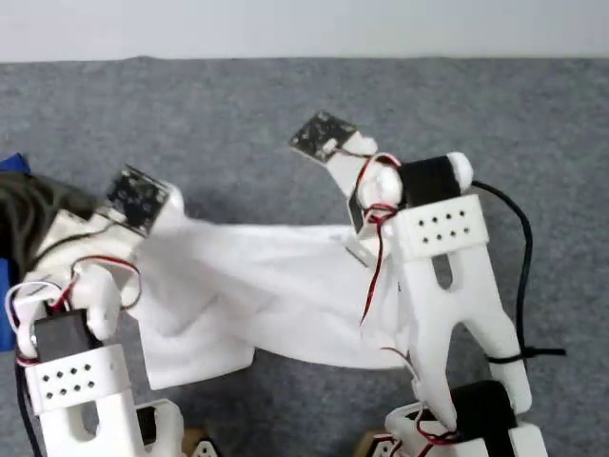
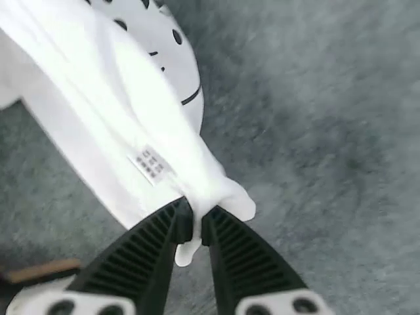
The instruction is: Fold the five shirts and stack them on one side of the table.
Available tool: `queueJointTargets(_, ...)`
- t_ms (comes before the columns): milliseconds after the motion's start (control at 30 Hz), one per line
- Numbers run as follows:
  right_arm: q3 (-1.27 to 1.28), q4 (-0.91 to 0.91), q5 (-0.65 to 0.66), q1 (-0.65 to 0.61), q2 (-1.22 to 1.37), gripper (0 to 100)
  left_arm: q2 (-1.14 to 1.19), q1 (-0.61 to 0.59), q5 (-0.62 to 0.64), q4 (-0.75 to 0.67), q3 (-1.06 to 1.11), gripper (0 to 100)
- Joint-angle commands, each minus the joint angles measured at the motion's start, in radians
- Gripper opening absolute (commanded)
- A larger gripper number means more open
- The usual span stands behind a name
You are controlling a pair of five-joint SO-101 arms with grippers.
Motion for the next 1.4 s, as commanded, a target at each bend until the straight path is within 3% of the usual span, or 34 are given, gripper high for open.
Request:
queueJointTargets(0, -0.129, 0.008, 0.005, 0.07, -0.045, 1.0, -0.005, 0.002, 0.046, -0.138, -0.079, 1)
queueJointTargets(300, -0.298, -0.117, -0.008, 0.14, -0.045, 1.0, -0.012, 0.17, 0.044, -0.384, -0.113, 1)
queueJointTargets(500, -0.385, -0.142, -0.008, 0.157, -0.045, 0.9, 0.02, 0.176, 0.044, -0.431, -0.225, 1)
queueJointTargets(700, -0.388, -0.328, -0.008, 0.203, -0.045, 0.9, 0.126, 0.176, 0.044, -0.532, -0.334, 1)
queueJointTargets(1000, -0.448, -0.341, -0.008, 0.211, -0.047, 0.9, 0.146, 0.176, 0.044, -0.505, -0.384, 1)
queueJointTargets(1100, -0.479, -0.38, -0.003, 0.213, -0.031, 0.9, 0.138, 0.212, 0.044, -0.552, -0.38, 1)
queueJointTargets(1267, -0.483, -0.423, -0.003, 0.216, -0.013, 0.9, 0.13, 0.264, 0.044, -0.594, -0.377, 11)
queueJointTargets(1367, -0.483, -0.39, -0.003, 0.223, -0.015, 0.9, 0.124, 0.262, 0.04, -0.555, -0.378, 9)
